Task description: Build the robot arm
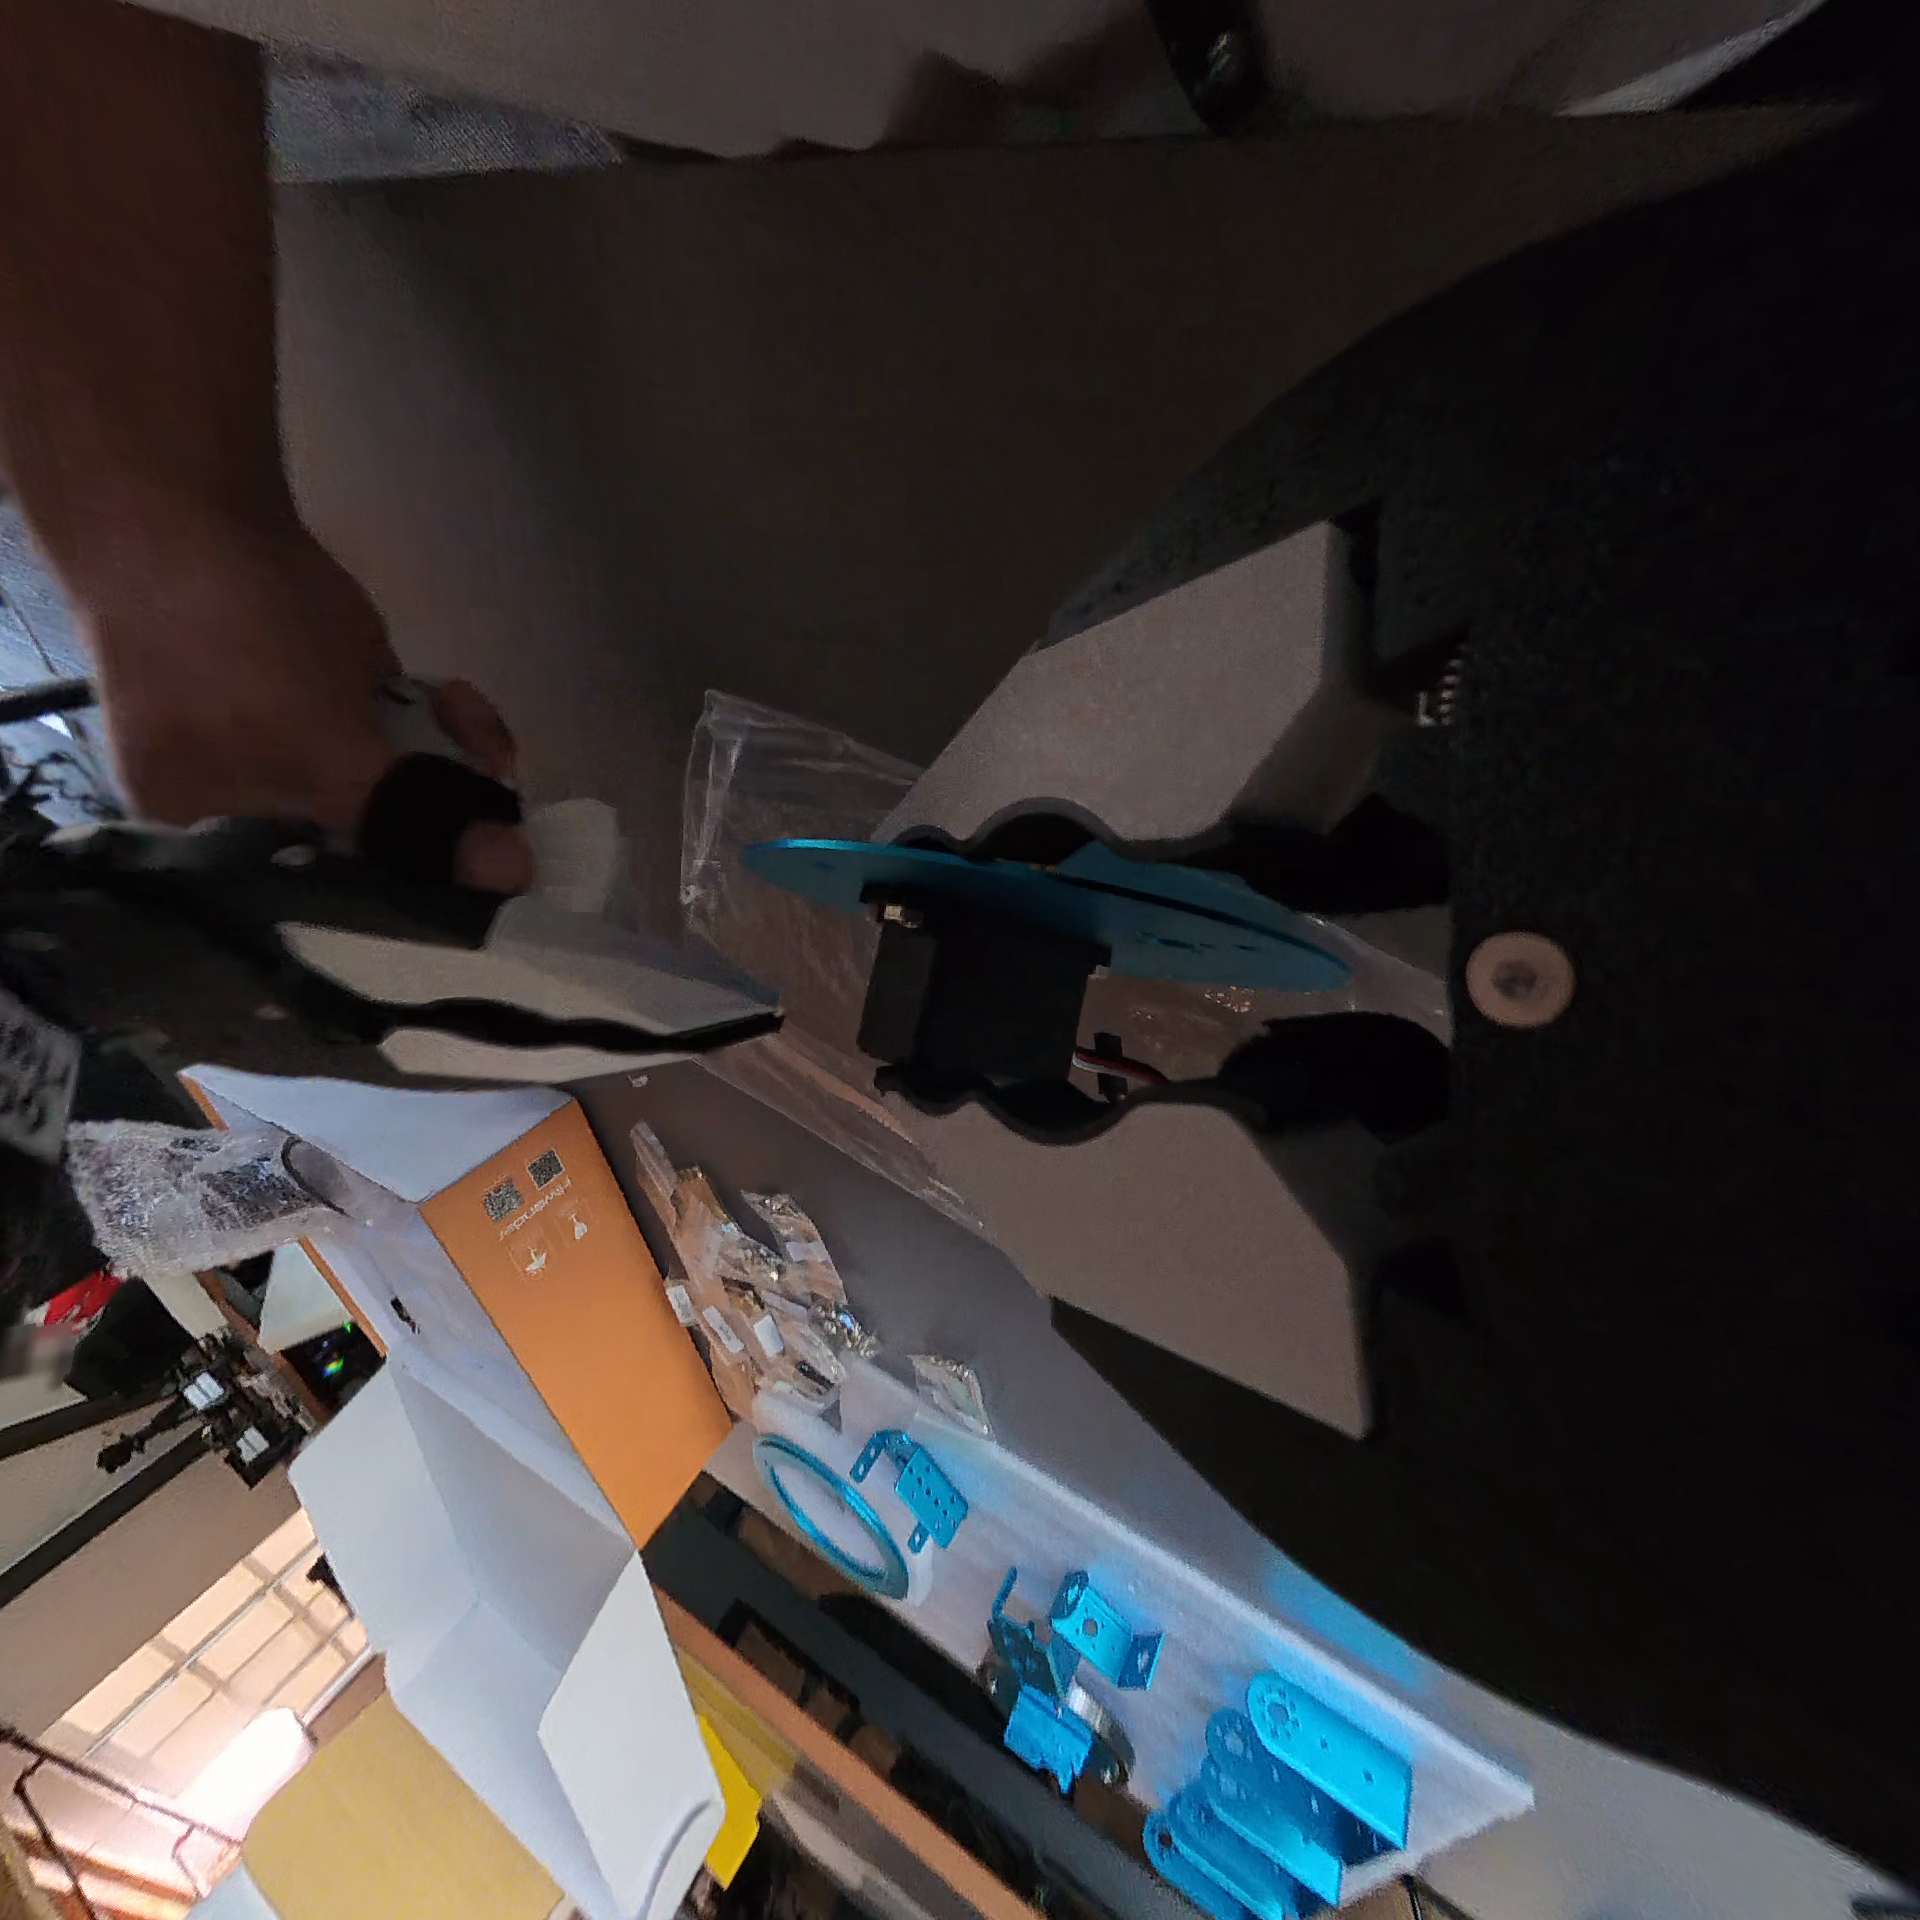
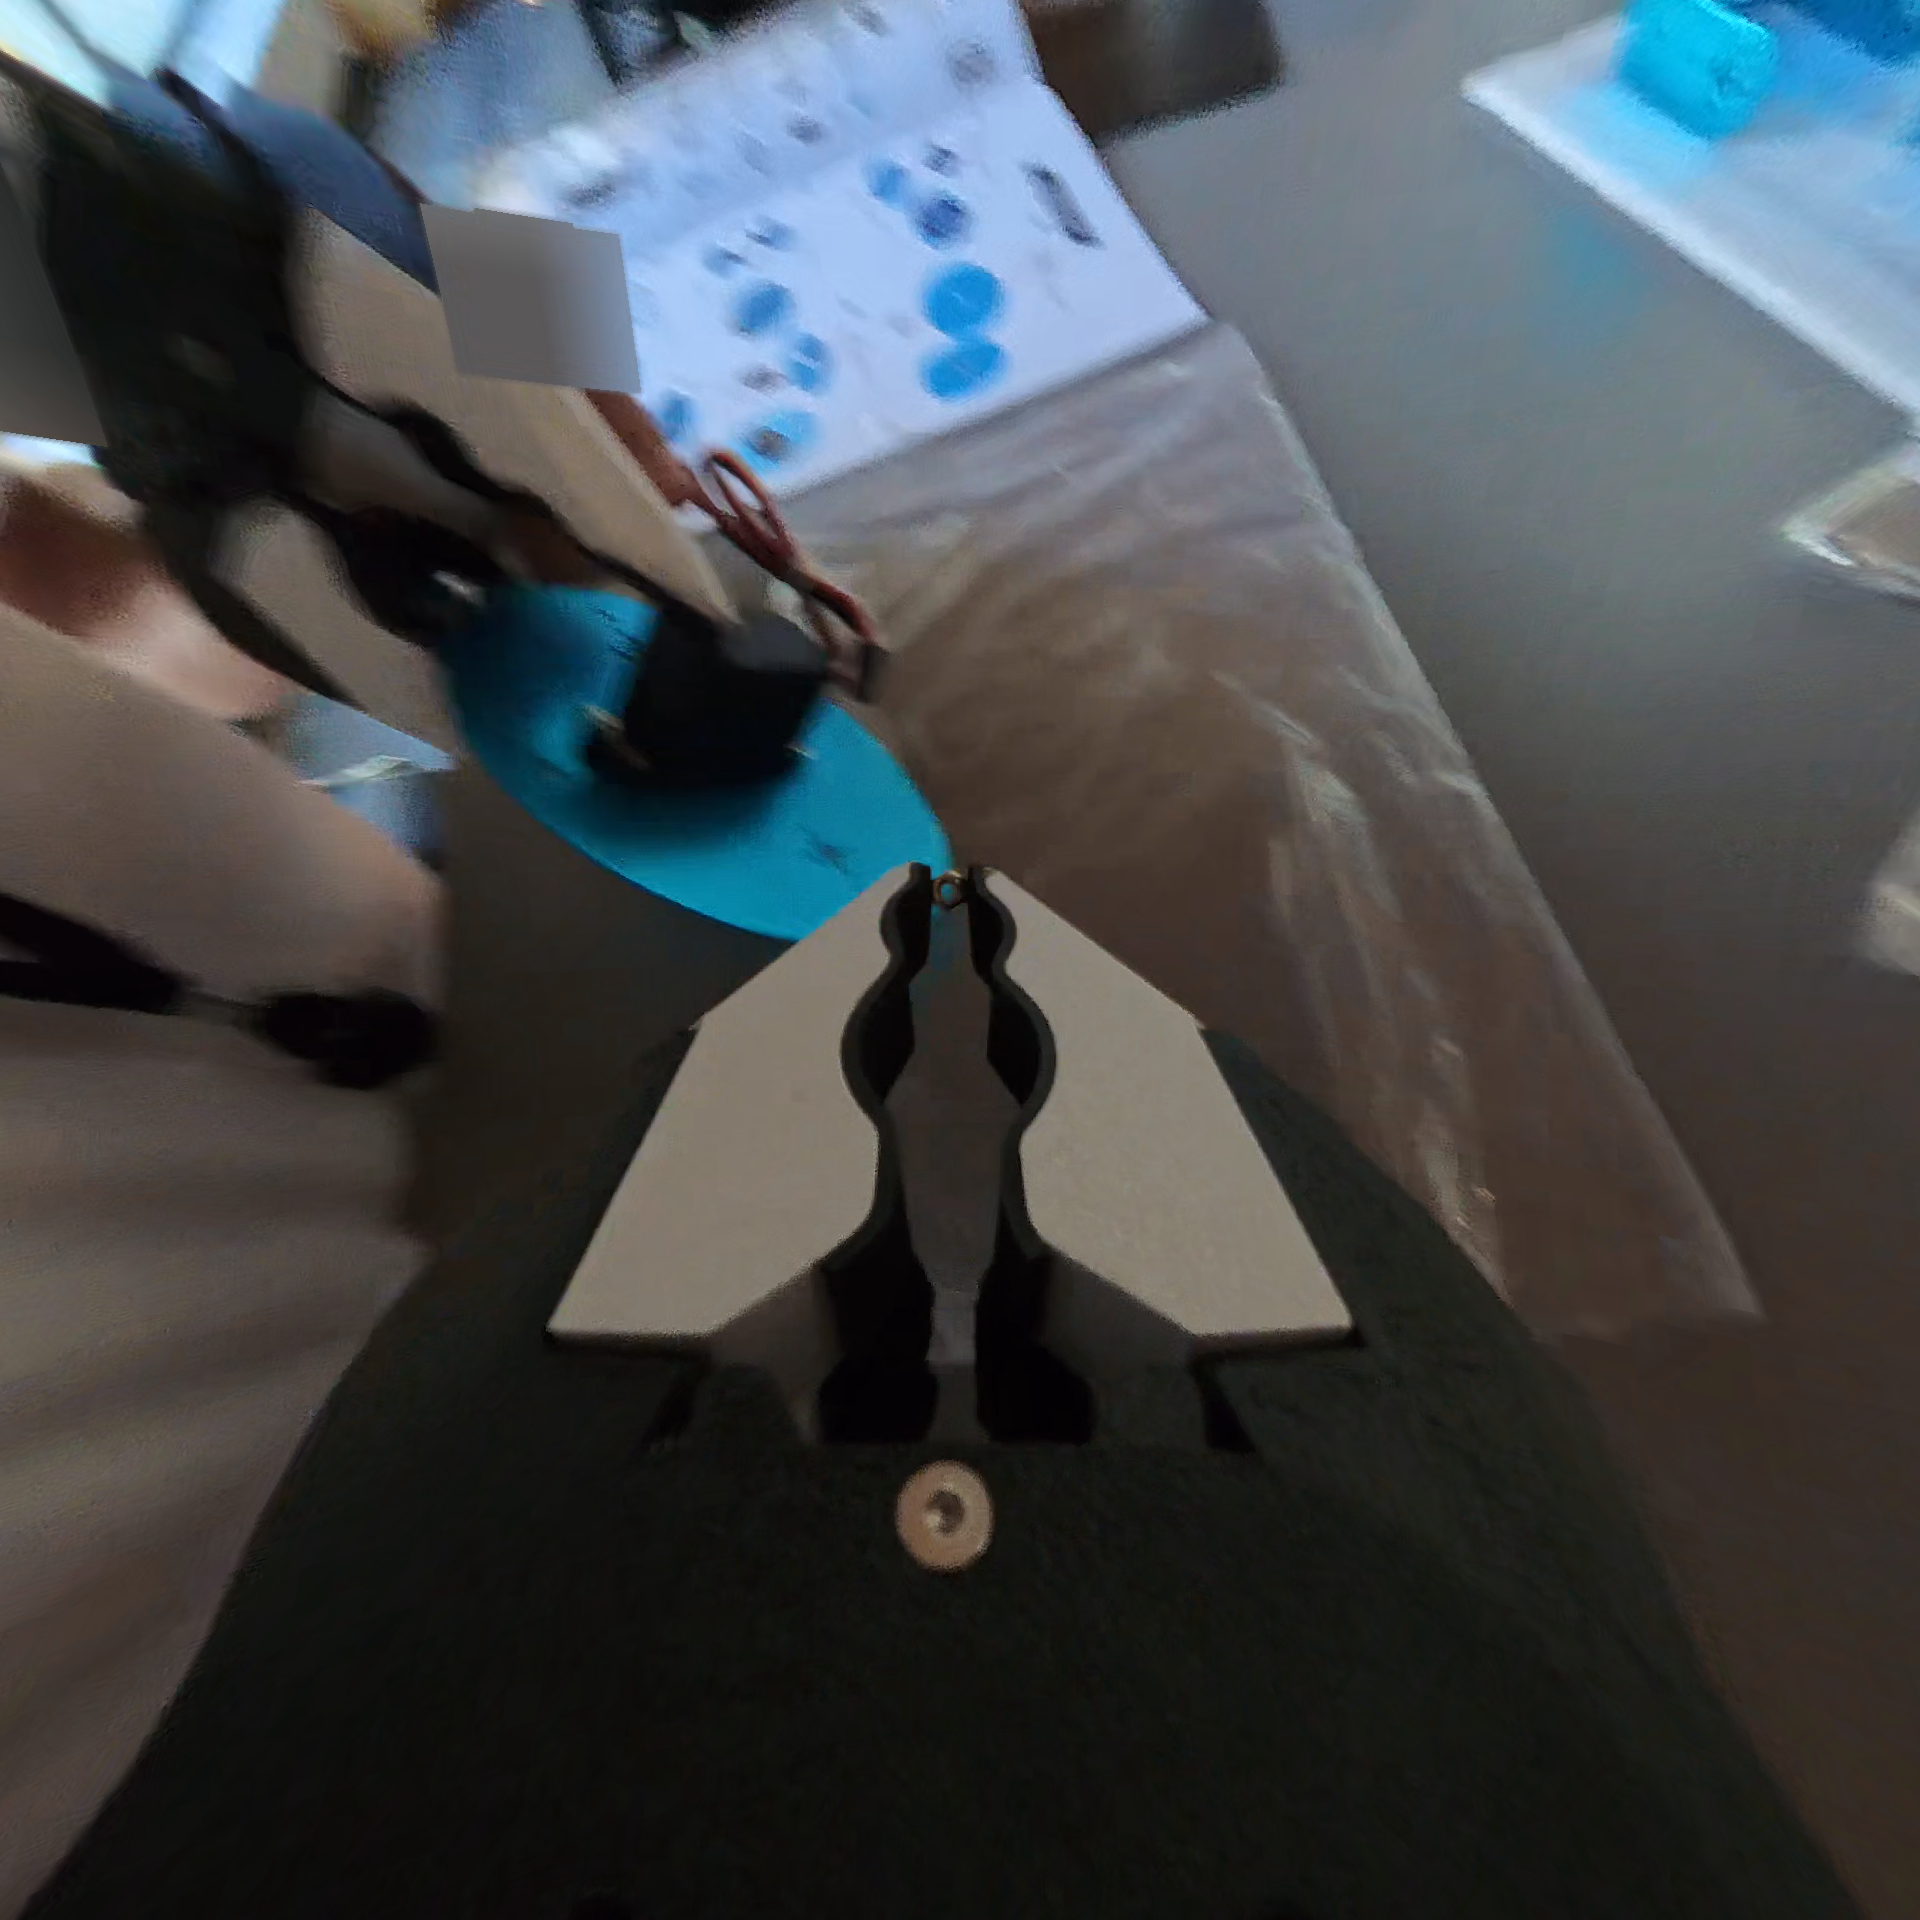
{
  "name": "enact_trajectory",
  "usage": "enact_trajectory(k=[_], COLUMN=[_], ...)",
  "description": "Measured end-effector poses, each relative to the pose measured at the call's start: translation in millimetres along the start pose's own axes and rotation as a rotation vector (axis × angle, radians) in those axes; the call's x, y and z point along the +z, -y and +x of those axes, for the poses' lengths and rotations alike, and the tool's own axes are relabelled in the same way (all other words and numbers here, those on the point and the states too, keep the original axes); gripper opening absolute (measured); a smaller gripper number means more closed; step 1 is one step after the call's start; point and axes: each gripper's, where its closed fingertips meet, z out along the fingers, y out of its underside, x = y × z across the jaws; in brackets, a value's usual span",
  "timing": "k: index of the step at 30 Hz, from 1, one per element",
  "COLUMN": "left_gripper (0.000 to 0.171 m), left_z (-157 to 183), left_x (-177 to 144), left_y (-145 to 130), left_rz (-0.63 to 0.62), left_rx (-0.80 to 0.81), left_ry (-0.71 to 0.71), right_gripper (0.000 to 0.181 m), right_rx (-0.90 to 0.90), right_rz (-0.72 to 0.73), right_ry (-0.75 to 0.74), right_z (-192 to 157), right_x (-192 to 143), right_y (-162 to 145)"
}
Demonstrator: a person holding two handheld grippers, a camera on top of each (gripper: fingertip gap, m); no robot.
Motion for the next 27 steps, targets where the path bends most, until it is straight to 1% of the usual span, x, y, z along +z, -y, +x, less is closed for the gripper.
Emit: enact_trajectory(k=[1,3,5,6,10,14,18,23,27], left_gripper=[0.038,0.038,0.038,0.038,0.038,0.038,0.038,0.038,0.038], left_z=[3,8,11,12,16,22,26,30,31], left_x=[1,3,4,5,8,14,19,22,22], left_y=[0,0,0,0,0,-1,-1,-2,-2], left_rz=[-0.010,-0.026,-0.035,-0.041,-0.067,-0.107,-0.137,-0.170,-0.180], left_rx=[0.029,0.073,0.099,0.114,0.179,0.243,0.290,0.341,0.340], left_ry=[0.018,0.053,0.084,0.100,0.172,0.227,0.259,0.287,0.306], right_gripper=[0.006,0.006,0.006,0.006,0.006,0.007,0.006,0.006,0.007], right_rx=[0.001,-0.008,-0.028,-0.037,-0.031,0.004,0.021,-0.010,-0.021], right_rz=[0.011,-0.006,-0.040,-0.056,-0.130,-0.133,-0.119,-0.155,-0.165], right_ry=[0.073,0.197,0.253,0.257,0.190,0.115,0.099,0.016,-0.042], right_z=[-15,-42,-58,-62,-61,-60,-66,-64,-62], right_x=[0,3,6,8,14,14,12,13,13], right_y=[9,16,14,12,-5,-14,-16,-22,-23])
